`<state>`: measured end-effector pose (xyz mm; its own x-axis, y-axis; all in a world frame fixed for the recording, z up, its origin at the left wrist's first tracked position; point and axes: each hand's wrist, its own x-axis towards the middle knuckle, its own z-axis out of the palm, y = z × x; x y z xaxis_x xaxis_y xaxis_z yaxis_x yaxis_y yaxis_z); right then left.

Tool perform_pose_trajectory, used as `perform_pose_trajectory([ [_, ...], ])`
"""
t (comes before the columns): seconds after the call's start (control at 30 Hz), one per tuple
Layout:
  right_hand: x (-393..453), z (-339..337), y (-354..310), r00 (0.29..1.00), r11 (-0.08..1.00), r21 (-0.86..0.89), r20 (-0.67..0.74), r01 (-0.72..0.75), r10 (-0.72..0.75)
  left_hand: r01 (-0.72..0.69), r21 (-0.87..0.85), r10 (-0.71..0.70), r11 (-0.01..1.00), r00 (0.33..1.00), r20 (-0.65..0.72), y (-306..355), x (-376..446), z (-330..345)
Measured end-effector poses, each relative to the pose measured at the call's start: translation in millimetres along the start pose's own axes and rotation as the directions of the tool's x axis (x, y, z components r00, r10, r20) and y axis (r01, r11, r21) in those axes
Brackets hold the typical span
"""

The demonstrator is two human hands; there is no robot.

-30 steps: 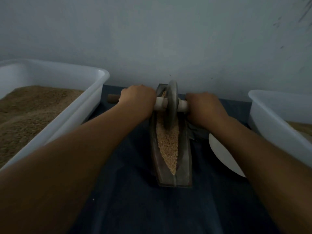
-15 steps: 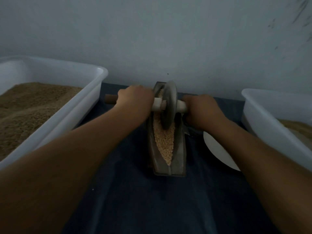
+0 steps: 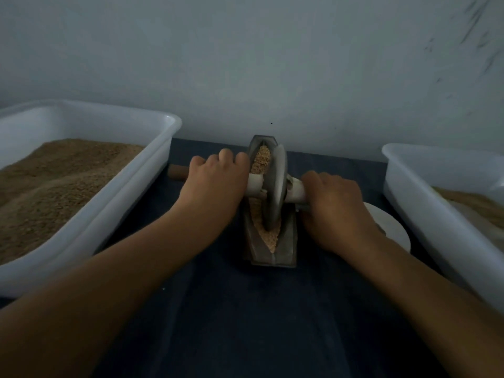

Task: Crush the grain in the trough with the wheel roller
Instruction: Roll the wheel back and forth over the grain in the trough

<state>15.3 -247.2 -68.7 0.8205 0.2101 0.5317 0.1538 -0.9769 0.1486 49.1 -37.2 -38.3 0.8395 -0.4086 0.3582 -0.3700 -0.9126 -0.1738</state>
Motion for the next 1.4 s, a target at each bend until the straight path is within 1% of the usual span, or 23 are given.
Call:
perform_pose_trajectory([
  [0.1,-4,-4,-3,1.0,1.0,-0.026,-0.01,-0.006,0.006,0.001,0.006,-0.001,1.0,1.0,-0.028,-1,-7,1],
  [0.27,9,2,1,0.999,0.999,-0.038,0.039,0.001,0.0,0.008,0.015,-0.008,1.0,1.0,0.002,-4,5,6],
  [0.4,29,18,9,1.0,0.999,-0.033,0.025,0.0,0.001,0.04,-0.028,-0.037,0.999,0.994,0.101,-8,28,11],
  [0.47,41,26,12,0.999,0.998,-0.063,0.033,-0.011,0.013,0.062,-0.054,-0.052,0.997,0.986,0.161,-11,42,12],
  [0.6,68,40,23,0.998,0.998,-0.064,0.059,-0.003,0.007,0.055,-0.049,-0.042,0.997,0.968,0.248,-18,71,19],
  [0.67,81,45,28,0.994,0.998,-0.059,0.111,0.003,0.003,0.041,-0.04,-0.029,0.998,0.963,0.267,-21,82,23],
  [0.8,100,50,38,0.954,0.998,0.021,0.295,-0.056,0.047,0.045,-0.032,-0.036,0.998,0.968,0.249,-18,100,24],
  [0.9,100,53,43,0.938,0.995,0.068,0.343,-0.077,0.049,0.042,-0.018,-0.036,0.999,0.968,0.247,-15,107,23],
  [1.03,93,49,40,0.945,0.995,0.063,0.323,-0.076,0.052,0.032,-0.033,-0.023,0.999,0.964,0.265,-18,100,25],
  [1.13,84,42,36,0.951,0.995,0.059,0.305,-0.079,0.058,0.025,-0.048,-0.013,0.999,0.972,0.233,-18,89,26],
  [1.23,68,35,30,0.967,0.995,0.084,0.251,-0.06,0.037,0.036,-0.047,-0.026,0.998,0.979,0.204,-16,75,23],
  [1.4,39,19,14,0.989,0.998,0.048,0.149,-0.029,0.021,0.024,-0.063,-0.013,0.998,0.985,0.17,-14,46,15],
])
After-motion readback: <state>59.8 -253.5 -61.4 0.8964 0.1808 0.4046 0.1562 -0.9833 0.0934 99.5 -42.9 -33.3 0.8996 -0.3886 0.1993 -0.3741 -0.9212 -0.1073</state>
